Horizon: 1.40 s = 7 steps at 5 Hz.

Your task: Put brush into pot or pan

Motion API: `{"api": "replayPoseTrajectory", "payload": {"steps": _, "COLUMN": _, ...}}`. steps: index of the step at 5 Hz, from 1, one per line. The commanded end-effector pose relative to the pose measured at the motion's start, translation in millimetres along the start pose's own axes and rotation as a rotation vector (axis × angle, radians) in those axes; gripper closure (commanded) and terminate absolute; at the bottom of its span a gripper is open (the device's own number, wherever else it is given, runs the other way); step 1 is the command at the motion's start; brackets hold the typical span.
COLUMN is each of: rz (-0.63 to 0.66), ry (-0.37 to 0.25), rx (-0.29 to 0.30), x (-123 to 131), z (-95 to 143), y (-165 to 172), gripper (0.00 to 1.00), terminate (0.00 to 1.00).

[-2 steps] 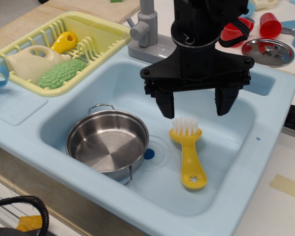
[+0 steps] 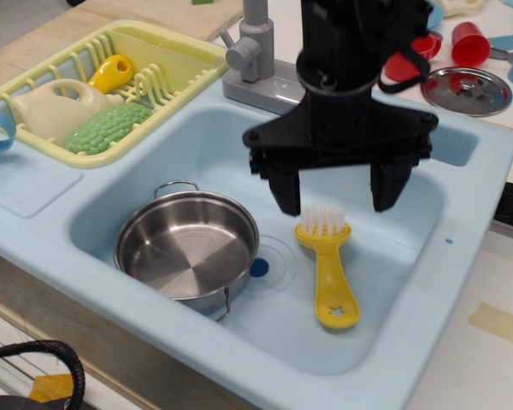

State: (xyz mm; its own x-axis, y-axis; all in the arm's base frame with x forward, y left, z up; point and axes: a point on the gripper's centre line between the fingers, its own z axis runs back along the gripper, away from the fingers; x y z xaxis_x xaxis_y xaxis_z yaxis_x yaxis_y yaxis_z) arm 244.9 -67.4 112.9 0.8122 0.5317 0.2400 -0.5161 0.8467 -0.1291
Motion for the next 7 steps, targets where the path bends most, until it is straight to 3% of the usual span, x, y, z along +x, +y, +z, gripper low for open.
{"api": "replayPoseTrajectory", "payload": {"steps": 1, "rz": 0.018, "ry": 0.013, "rx": -0.019, "x": 3.6, "z": -14.1, "y": 1.6, "gripper": 0.0, "terminate": 0.0}}
{"api": "replayPoseTrajectory", "payload": {"steps": 5, "rz": 0.039, "ry": 0.136, "rx": -0.048, "x": -2.5, "z": -59.3, "y": 8.8, "gripper": 0.0, "terminate": 0.0}}
{"api": "replayPoseTrajectory", "payload": {"steps": 6, "rz": 0.05, "ry": 0.13, "rx": -0.051, "x": -3.3, "z": -61.5, "y": 7.4, "gripper": 1.0, "terminate": 0.0}}
{"api": "replayPoseTrajectory", "payload": {"steps": 7, "rz": 0.045, "ry": 0.09, "rx": -0.035, "x": 0.4, "z": -46.8, "y": 4.2, "gripper": 1.0, "terminate": 0.0}}
